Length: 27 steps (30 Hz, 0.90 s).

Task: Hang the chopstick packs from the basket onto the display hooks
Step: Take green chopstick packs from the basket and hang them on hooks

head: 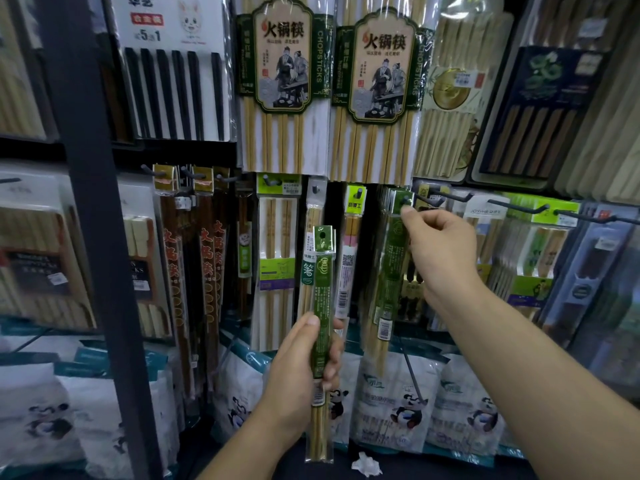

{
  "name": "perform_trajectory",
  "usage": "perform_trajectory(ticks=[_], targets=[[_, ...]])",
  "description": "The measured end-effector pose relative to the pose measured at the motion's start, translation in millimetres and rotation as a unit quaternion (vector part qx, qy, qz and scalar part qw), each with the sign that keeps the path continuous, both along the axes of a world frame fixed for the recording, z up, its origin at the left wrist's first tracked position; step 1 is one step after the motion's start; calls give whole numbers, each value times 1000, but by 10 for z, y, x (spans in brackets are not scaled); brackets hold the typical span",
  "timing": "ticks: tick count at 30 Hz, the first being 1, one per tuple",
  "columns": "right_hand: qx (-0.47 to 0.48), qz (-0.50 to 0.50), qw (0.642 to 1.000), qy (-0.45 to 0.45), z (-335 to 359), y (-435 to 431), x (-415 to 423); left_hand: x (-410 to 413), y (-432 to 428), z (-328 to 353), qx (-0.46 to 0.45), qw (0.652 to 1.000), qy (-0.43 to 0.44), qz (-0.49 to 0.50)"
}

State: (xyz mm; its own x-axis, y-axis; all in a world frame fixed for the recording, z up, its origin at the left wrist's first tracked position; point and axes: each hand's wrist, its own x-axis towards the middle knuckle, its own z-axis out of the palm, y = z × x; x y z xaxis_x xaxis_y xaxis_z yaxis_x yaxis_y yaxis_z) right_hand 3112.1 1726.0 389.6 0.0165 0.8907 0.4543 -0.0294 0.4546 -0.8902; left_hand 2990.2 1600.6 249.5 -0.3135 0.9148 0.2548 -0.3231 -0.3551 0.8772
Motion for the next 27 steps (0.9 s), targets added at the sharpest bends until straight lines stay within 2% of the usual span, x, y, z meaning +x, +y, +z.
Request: perform_trajectory(ticks=[6, 11, 14, 16, 21, 27], targets=[[9, -10, 1000, -4, -116, -79, 67, -4, -33, 15, -2, 999, 31, 21], [34, 127, 985, -111, -235, -343, 33, 53, -37, 65, 3, 997, 73, 22], [51, 145, 978, -144, -297, -396, -26, 74, -47, 72, 3, 997, 73, 23], [29, 150, 980, -130, -317, -395, -36, 87, -52, 75, 3, 998, 54, 22], [-63, 155, 986, -16, -255, -350, 17, 88, 1, 73, -4, 999, 13, 42], [-23, 56, 998, 21, 20, -197, 79, 29, 56, 16, -23, 995, 24, 89]])
